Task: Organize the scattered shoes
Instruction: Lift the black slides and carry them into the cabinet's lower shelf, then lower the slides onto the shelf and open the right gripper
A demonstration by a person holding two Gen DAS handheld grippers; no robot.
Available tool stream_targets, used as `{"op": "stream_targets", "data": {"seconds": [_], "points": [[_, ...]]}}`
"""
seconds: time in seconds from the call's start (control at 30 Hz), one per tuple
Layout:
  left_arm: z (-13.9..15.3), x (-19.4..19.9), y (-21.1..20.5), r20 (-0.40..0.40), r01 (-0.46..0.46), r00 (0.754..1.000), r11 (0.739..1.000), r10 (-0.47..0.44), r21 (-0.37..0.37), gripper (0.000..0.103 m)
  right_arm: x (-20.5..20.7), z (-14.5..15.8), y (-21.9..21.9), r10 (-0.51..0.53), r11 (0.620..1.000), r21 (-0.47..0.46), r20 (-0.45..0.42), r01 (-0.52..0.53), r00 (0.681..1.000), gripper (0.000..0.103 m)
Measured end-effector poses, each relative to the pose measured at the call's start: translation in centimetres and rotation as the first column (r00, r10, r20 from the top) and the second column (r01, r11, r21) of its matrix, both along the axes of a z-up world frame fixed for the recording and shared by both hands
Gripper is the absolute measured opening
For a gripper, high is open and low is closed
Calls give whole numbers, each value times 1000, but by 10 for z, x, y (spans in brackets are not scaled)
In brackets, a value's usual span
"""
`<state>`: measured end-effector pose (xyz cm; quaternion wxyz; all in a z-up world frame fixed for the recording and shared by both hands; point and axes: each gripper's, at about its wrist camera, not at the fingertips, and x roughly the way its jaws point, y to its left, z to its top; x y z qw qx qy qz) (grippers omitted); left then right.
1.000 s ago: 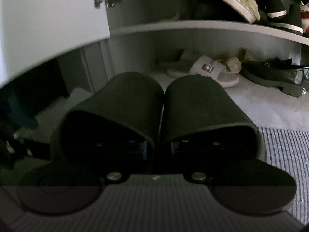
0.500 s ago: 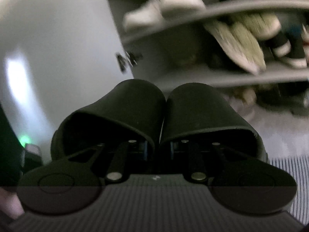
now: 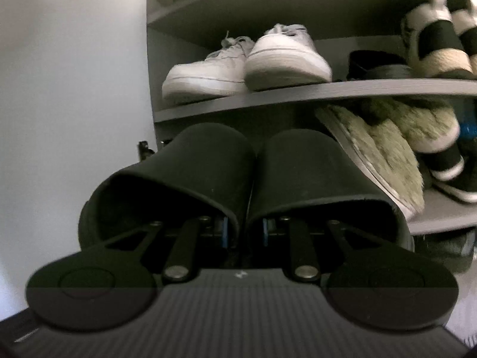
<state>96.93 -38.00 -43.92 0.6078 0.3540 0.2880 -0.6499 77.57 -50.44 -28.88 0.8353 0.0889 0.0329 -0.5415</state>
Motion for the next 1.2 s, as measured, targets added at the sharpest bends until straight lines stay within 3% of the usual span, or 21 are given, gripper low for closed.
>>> {"op": "stream_targets", "data": {"seconds": [0.23, 0.5, 0.67, 0.77, 0.87, 0.97, 1.03, 1.07, 1.2], "points": [[2, -1, 10, -15, 7, 1000, 1000, -7, 11, 90, 28, -7, -27, -20, 999, -45, -9, 20, 1000, 24], [2, -4, 18, -17, 29, 999, 999, -29, 28, 90, 64, -15, -86, -100, 994, 29, -35, 101, 994, 24], [2, -3, 17, -11, 21, 1000, 999, -21, 25, 90, 82, -27, -127, -95, 992, 78, -52, 99, 994, 24], [0, -3, 16, -18, 12, 1000, 999, -11, 33, 90, 86, -33, -141, -91, 993, 62, -86, 96, 992, 26], [-3, -4, 16, -21, 8, 1000, 999, -7, 42, 90, 86, -35, -141, -80, 994, 61, -98, 87, 992, 32], [-5, -6, 13, -32, 14, 999, 998, -12, 54, 90, 83, -35, -136, -52, 996, 64, -97, 59, 994, 47], [-5, -8, 13, -31, 24, 999, 998, -23, 54, 90, 78, -35, -129, -29, 998, 52, -80, 33, 996, 81], [-6, -8, 13, -30, 29, 999, 998, -27, 54, 90, 76, -34, -126, -7, 999, 43, -69, 10, 998, 88], [-9, -11, 10, -25, 40, 999, 998, -39, 55, 90, 71, -30, -119, 20, 998, 59, -65, -16, 998, 90]]}}
